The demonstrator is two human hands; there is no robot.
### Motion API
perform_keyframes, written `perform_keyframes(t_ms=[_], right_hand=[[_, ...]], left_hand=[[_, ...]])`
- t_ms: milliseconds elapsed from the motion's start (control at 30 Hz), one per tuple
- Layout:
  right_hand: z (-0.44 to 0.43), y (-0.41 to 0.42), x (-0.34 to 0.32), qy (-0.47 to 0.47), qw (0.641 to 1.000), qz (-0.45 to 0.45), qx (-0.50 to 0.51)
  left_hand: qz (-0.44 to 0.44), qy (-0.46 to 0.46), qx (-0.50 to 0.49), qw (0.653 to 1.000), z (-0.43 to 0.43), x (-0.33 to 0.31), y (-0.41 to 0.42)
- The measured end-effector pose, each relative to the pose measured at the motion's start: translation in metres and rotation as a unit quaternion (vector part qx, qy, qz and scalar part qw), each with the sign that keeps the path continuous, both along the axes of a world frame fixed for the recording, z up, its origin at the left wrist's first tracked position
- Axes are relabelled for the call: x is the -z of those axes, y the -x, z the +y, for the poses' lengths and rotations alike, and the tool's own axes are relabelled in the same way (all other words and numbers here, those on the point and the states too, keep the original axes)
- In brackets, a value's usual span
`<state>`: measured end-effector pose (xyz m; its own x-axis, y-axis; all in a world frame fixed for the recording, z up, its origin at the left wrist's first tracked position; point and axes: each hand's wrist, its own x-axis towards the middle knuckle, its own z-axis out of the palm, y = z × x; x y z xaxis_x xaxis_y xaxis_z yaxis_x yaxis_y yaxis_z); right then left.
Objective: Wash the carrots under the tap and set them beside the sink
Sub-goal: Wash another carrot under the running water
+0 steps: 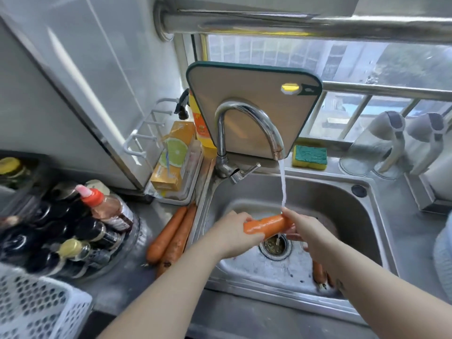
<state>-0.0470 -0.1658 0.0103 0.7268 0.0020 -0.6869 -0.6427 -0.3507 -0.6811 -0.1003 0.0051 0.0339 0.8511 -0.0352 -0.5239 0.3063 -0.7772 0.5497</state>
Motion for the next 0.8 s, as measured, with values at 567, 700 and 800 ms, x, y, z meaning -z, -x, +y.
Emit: perform_keyframes(t_ms=[567,700,800], right_hand=[[0.095,0.012,0.002,-0.023,0.987,0.038,-0.155],[0.099,0.011,0.007,-0.023,0.985,0.039,-0.169],[0.097,0.010,0.012,-0.024,0.985,0.043,-0.164]], left_hand=[[-0.097,-0.267,-0.214,0.935,0.100,0.030,0.073],[-0.100,-0.278,-0.249,0.922,0.105,0.036,0.069],[-0.091,-0.284,-0.238,0.924,0.105,0.037,0.065]])
